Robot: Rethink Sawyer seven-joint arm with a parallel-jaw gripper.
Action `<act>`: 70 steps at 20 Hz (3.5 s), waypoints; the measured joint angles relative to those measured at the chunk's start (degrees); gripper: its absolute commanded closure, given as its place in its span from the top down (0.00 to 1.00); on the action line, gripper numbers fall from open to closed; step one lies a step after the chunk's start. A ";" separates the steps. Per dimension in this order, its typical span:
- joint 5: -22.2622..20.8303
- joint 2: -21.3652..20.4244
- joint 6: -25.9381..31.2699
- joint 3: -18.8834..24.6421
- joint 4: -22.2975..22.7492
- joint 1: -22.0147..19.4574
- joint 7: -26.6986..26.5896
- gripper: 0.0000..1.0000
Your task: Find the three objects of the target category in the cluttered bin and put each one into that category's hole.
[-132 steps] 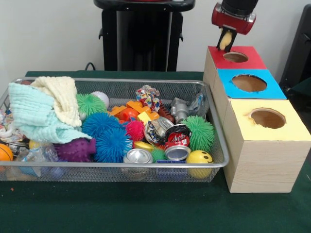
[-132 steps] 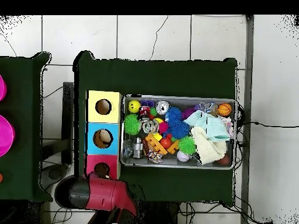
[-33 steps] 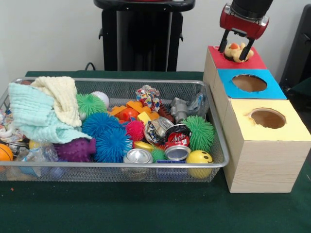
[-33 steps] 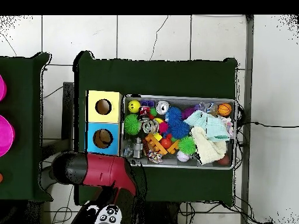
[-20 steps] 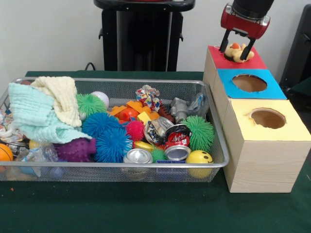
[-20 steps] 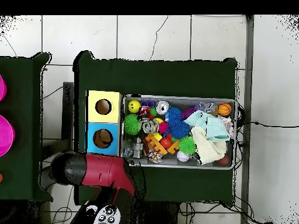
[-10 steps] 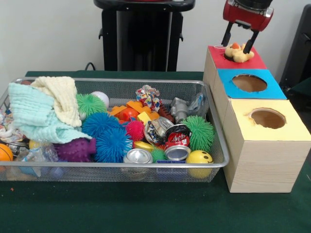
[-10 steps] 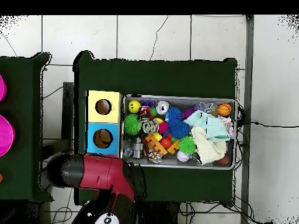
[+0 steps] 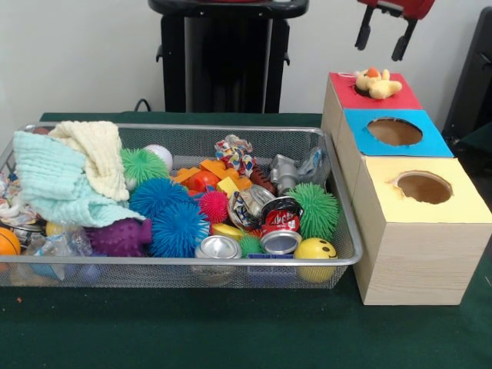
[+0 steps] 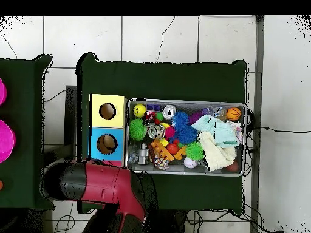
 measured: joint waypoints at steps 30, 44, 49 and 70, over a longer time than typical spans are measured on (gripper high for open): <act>-0.01 1.65 -11.11 4.30 7.70 -5.97 0.00 1.00; 0.00 1.62 -11.11 4.30 9.75 -0.58 0.00 1.00; 0.00 1.67 -11.13 4.31 9.80 0.63 0.00 1.00; 0.05 6.37 -18.41 4.19 9.74 0.64 0.00 1.00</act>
